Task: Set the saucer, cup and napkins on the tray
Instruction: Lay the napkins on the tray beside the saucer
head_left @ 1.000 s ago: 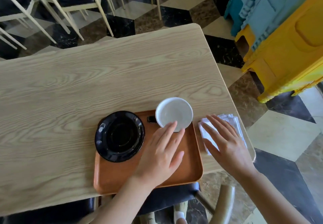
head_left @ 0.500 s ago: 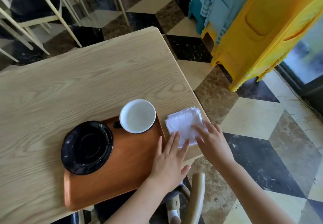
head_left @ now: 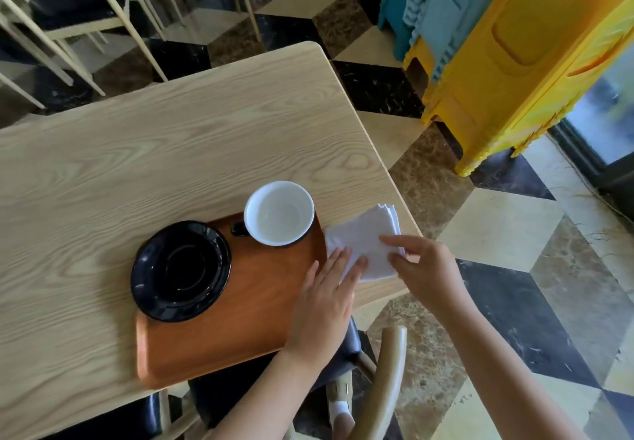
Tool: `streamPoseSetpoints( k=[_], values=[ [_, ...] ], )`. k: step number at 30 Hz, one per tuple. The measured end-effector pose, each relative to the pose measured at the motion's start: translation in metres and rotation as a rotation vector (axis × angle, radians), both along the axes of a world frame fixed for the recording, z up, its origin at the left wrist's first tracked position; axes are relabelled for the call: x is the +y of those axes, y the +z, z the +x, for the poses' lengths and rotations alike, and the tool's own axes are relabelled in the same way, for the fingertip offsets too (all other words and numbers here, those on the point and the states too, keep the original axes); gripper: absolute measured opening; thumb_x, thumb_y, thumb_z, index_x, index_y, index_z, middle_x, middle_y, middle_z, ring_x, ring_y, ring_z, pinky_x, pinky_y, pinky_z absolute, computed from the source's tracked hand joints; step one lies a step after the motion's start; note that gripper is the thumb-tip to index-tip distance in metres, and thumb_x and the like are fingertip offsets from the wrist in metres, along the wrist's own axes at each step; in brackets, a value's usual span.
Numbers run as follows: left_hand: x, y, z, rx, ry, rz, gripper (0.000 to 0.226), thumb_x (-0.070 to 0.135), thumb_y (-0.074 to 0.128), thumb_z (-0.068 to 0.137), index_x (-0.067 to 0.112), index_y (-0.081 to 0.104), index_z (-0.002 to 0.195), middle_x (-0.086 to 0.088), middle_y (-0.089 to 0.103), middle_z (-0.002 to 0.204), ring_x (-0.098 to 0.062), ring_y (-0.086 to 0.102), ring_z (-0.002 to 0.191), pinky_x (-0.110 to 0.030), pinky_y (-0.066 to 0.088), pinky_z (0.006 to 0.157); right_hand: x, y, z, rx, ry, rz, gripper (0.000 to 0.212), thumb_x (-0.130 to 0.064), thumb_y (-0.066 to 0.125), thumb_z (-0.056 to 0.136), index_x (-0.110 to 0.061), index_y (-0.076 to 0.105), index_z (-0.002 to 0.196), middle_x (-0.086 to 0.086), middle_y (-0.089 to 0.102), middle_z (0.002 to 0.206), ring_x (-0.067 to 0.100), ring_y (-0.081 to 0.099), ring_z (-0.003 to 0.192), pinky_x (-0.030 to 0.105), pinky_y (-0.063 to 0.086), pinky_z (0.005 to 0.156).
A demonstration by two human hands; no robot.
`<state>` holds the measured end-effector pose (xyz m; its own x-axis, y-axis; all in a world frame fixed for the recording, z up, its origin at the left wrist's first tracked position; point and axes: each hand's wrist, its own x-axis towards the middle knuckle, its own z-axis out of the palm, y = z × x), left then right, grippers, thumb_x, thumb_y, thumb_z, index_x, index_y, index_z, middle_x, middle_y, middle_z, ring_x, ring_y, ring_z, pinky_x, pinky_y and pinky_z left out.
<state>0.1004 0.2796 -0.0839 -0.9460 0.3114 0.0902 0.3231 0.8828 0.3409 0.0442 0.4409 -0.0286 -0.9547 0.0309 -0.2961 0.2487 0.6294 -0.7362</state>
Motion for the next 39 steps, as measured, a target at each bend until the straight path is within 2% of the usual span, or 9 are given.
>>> streamPoseSetpoints(
  k=[3, 8, 17, 23, 26, 31, 34, 36, 39],
  values=[
    [-0.013, 0.008, 0.008, 0.067, 0.026, 0.075, 0.051, 0.009, 0.038, 0.088, 0.015, 0.035, 0.139, -0.005, 0.048, 0.141, -0.018, 0.035, 0.134, -0.041, 0.029, 0.111, -0.007, 0.008, 0.007, -0.004, -0.009, -0.102, 0.032, -0.006, 0.060, 0.081, -0.026, 0.069, 0.105, 0.001, 0.068, 0.106, 0.009, 0.059, 0.067, 0.005, 0.043, 0.055],
    [-0.043, 0.009, 0.026, 0.103, 0.042, 0.114, 0.045, 0.012, 0.047, 0.090, 0.012, 0.044, 0.135, -0.005, 0.047, 0.140, -0.016, 0.035, 0.134, -0.041, 0.032, 0.108, -0.027, 0.015, 0.020, -0.038, -0.070, -0.243, 0.033, -0.004, 0.060, 0.082, -0.030, 0.069, 0.101, -0.008, 0.067, 0.097, 0.000, 0.059, 0.057, 0.009, 0.045, 0.051],
    [-0.058, 0.025, 0.038, 0.226, 0.097, 0.274, 0.033, -0.001, 0.053, 0.087, 0.005, 0.060, 0.119, -0.007, 0.059, 0.126, -0.017, 0.049, 0.124, -0.032, 0.039, 0.105, -0.045, 0.026, 0.039, -0.140, -0.152, -0.616, 0.035, 0.003, 0.059, 0.081, -0.027, 0.074, 0.092, -0.010, 0.073, 0.086, -0.002, 0.061, 0.070, 0.012, 0.047, 0.061],
    [-0.086, 0.004, 0.055, 0.205, 0.099, 0.173, 0.031, 0.010, 0.038, 0.098, 0.005, 0.064, 0.113, -0.010, 0.064, 0.120, -0.020, 0.055, 0.118, -0.031, 0.042, 0.102, -0.071, -0.009, 0.046, -0.099, 0.111, -0.283, 0.034, -0.001, 0.059, 0.082, -0.029, 0.069, 0.099, -0.016, 0.065, 0.096, 0.007, 0.062, 0.086, 0.017, 0.047, 0.079],
    [-0.091, -0.007, 0.062, 0.133, 0.108, 0.147, 0.030, 0.008, 0.046, 0.089, 0.005, 0.064, 0.113, -0.010, 0.065, 0.119, -0.019, 0.055, 0.118, -0.035, 0.047, 0.097, -0.077, -0.029, 0.051, 0.011, 0.257, -0.064, 0.031, -0.004, 0.059, 0.083, -0.021, 0.067, 0.108, -0.010, 0.060, 0.101, 0.006, 0.054, 0.072, 0.007, 0.037, 0.068],
    [-0.090, -0.018, 0.075, 0.033, 0.110, 0.160, 0.029, 0.014, 0.050, 0.088, 0.005, 0.066, 0.111, -0.009, 0.064, 0.122, -0.016, 0.053, 0.119, -0.034, 0.049, 0.095, -0.073, -0.049, 0.061, 0.302, 0.364, 0.254, 0.035, 0.004, 0.067, 0.068, -0.015, 0.070, 0.098, 0.008, 0.065, 0.101, 0.030, 0.057, 0.086, 0.031, 0.049, 0.076],
    [-0.089, -0.017, 0.078, 0.009, 0.132, 0.183, 0.031, 0.019, 0.050, 0.089, 0.006, 0.065, 0.112, -0.008, 0.061, 0.127, -0.014, 0.049, 0.124, -0.034, 0.048, 0.096, -0.067, -0.055, 0.066, 0.466, 0.418, 0.444, 0.040, -0.002, 0.062, 0.071, -0.015, 0.064, 0.109, 0.015, 0.059, 0.122, 0.035, 0.053, 0.104, 0.044, 0.051, 0.082],
    [-0.087, -0.015, 0.077, 0.010, 0.139, 0.161, 0.035, 0.020, 0.046, 0.091, 0.008, 0.060, 0.121, -0.009, 0.053, 0.135, -0.016, 0.040, 0.131, -0.034, 0.041, 0.104, -0.066, -0.057, 0.069, 0.493, 0.541, 0.530, 0.049, -0.012, 0.048, 0.081, -0.016, 0.049, 0.130, 0.016, 0.041, 0.143, 0.033, 0.034, 0.131, 0.049, 0.037, 0.100],
    [-0.083, -0.015, 0.071, -0.071, 0.170, -0.004, 0.048, 0.028, 0.034, 0.095, 0.019, 0.035, 0.142, -0.011, 0.027, 0.152, -0.023, 0.017, 0.142, -0.040, 0.023, 0.113, -0.067, -0.063, 0.070, 0.466, 0.706, 0.610, 0.053, -0.026, 0.034, 0.089, -0.018, 0.032, 0.142, 0.010, 0.024, 0.153, 0.025, 0.011, 0.142, 0.052, 0.020, 0.107]
  ],
)
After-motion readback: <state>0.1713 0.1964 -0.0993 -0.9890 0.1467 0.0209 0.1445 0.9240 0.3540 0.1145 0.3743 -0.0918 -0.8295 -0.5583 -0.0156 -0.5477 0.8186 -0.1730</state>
